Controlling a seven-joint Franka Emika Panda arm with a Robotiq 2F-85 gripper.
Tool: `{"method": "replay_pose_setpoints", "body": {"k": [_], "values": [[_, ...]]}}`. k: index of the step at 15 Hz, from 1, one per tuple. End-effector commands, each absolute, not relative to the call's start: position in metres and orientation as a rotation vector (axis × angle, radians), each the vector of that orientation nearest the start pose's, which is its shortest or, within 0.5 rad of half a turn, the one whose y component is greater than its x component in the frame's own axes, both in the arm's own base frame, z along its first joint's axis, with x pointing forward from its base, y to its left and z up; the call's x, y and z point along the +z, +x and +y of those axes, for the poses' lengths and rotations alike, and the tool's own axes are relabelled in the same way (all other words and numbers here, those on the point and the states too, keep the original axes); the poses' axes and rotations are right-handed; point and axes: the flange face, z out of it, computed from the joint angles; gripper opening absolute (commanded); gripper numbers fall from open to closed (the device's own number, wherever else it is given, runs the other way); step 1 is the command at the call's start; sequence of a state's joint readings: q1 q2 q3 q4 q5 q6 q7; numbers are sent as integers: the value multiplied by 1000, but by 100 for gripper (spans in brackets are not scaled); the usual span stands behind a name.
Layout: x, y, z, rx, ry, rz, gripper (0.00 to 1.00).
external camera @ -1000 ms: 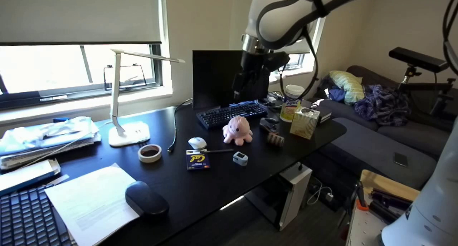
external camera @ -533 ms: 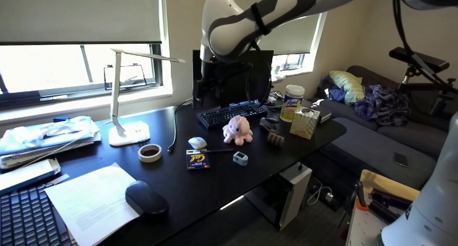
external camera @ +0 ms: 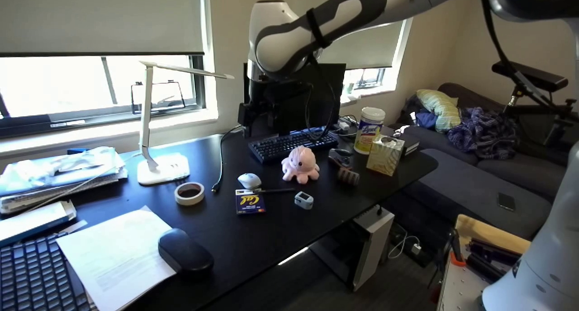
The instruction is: Take the masking tape and move it to the right
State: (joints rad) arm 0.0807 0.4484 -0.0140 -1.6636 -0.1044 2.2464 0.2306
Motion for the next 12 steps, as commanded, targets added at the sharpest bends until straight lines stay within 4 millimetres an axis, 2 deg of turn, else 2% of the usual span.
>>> {"method": "replay_pose_setpoints", "body": {"k": [1, 8, 12], "values": [[334, 706, 64, -230, -3156, 181, 100], [277, 748, 120, -269, -3235, 158, 100], [240, 763, 141, -314, -3285, 306, 100]]}}
